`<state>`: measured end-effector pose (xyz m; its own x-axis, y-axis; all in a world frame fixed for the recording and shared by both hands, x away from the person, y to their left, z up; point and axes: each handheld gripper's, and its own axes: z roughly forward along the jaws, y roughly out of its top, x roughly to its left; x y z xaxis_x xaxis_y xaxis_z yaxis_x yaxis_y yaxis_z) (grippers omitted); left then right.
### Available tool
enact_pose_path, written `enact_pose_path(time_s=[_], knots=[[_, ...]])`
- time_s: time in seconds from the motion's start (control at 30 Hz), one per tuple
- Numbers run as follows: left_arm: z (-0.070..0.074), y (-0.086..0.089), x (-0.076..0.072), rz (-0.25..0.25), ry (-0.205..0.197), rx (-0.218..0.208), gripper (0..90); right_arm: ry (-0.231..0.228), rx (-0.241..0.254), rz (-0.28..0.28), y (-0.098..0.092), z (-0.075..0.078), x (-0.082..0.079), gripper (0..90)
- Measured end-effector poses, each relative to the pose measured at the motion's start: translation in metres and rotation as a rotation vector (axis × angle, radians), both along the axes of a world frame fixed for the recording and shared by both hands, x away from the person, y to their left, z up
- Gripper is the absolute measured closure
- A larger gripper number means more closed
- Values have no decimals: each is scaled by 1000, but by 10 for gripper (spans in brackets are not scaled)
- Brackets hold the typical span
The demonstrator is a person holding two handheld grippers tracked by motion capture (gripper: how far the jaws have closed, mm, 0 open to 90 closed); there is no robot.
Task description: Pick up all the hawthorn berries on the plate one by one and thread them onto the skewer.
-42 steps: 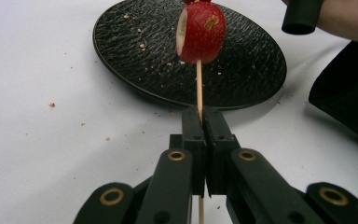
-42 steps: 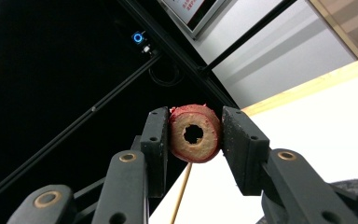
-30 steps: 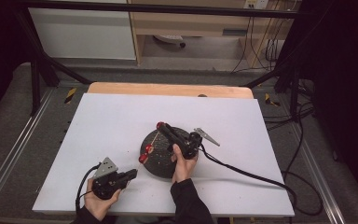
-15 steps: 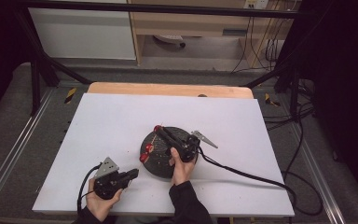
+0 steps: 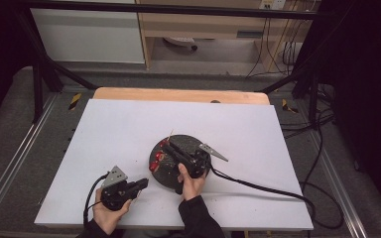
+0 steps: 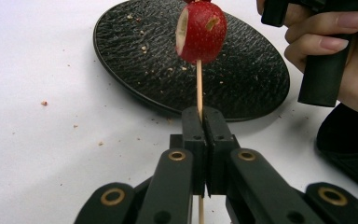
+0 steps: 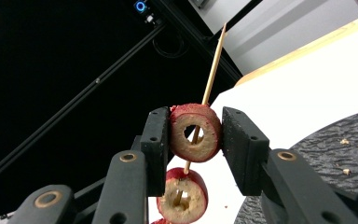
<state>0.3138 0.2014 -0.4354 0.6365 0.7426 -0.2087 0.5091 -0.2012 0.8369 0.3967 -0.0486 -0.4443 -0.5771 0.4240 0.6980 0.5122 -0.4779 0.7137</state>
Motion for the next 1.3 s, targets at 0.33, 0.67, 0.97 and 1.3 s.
enact_pose_path(time_s=[0.33,0.67,0.97,1.3], knots=[[-1,1,0,-4,0,1,886,6,-44,19,0,0,-1,615],[0,7,0,1,-4,6,886,-31,-213,38,-16,23,-2,357],[1,11,0,-5,-5,5,885,-49,-426,80,-35,36,3,137],[1,13,1,-16,6,13,885,-38,-678,173,-66,33,5,31]])
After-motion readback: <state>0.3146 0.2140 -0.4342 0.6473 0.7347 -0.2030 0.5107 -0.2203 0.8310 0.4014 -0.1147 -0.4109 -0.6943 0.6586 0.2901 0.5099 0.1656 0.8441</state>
